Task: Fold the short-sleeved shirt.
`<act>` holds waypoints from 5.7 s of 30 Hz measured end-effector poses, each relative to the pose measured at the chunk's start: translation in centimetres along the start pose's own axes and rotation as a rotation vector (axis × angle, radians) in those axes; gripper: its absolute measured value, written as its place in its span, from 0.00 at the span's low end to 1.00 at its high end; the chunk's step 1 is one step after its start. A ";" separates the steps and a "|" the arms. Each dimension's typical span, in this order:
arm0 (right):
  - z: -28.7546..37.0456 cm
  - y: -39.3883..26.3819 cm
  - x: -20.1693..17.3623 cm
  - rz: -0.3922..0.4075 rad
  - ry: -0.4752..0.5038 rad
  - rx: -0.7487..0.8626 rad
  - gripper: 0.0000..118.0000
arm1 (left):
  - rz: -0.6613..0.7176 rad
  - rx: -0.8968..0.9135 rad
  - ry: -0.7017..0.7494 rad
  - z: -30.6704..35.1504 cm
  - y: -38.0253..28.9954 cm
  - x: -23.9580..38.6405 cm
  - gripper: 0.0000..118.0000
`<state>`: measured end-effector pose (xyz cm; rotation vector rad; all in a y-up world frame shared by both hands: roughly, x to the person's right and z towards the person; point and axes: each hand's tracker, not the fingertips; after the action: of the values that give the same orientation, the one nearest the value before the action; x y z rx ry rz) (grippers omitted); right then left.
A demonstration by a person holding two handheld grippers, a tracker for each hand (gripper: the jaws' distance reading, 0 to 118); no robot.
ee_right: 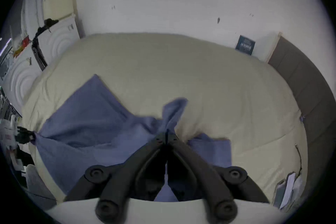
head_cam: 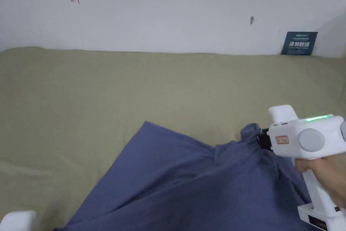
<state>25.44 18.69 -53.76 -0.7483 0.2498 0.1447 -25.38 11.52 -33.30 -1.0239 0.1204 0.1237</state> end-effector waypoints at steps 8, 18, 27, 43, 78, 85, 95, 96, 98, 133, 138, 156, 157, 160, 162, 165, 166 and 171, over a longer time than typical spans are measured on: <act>15.1 3.0 0.6 -0.021 -0.068 0.258 0.00 | 0.022 0.264 -0.066 9.3 6.0 1.3 0.02; 29.6 9.7 3.8 -0.049 -0.237 0.508 0.00 | -0.066 0.499 -0.067 21.3 18.8 6.5 0.02; 32.3 16.5 6.0 -0.123 -0.312 0.569 0.00 | -0.099 0.620 0.052 26.6 29.1 11.3 0.02; 24.0 31.4 9.4 -0.078 -0.405 0.594 0.00 | -0.075 0.667 0.196 23.8 43.0 14.2 0.02; -1.5 18.7 8.1 -0.166 -0.313 0.319 0.00 | -0.070 0.406 0.197 -7.1 39.2 12.3 0.02; 2.5 8.4 6.9 -0.162 -0.254 0.262 0.00 | -0.114 0.357 0.163 -5.0 30.0 9.7 0.02; 11.3 -6.6 4.2 -0.227 -0.163 0.193 0.00 | -0.107 0.323 0.073 1.5 14.5 6.6 0.02; 12.3 -8.2 3.7 -0.212 -0.163 0.188 0.00 | -0.110 0.315 0.066 2.0 12.9 6.1 0.02; 14.0 -11.1 2.8 -0.190 -0.153 0.152 0.00 | -0.120 0.307 0.052 2.9 9.8 5.4 0.02; 19.8 -25.7 0.2 -0.272 -0.169 0.058 0.00 | -0.049 0.202 0.034 8.2 -7.5 0.5 0.00; 20.1 -26.2 0.1 -0.349 -0.157 0.066 0.00 | 0.046 0.186 -0.021 7.9 -7.4 -0.5 0.00; 17.1 -26.7 1.9 -0.311 -0.156 -0.017 0.00 | -0.041 0.097 -0.009 2.7 -6.1 2.1 0.02; 17.4 -26.8 1.6 -0.309 -0.157 -0.017 0.00 | -0.029 0.105 -0.007 3.1 -6.1 2.1 0.02; 17.8 -27.1 1.7 -0.312 -0.131 -0.024 0.84 | -0.021 0.104 -0.015 3.3 -6.2 1.8 0.02; 17.5 -27.3 1.3 -0.321 -0.088 -0.085 0.91 | -0.013 0.103 -0.022 3.4 -6.3 1.5 0.02; 15.4 -27.2 1.0 -0.300 -0.106 -0.128 0.82 | -0.009 0.105 -0.019 3.5 -6.3 1.6 0.02; 15.0 -27.3 0.9 -0.277 -0.111 -0.169 0.67 | -0.009 0.104 -0.018 3.4 -6.3 1.7 0.02; 14.4 -27.8 1.1 -0.308 -0.093 -0.155 0.03 | 0.001 0.095 -0.014 3.1 -6.0 1.7 0.02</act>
<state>35.06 8.52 -25.76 -0.9225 0.0329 -0.0943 -22.65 11.21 -26.88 -0.9279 0.1133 0.1247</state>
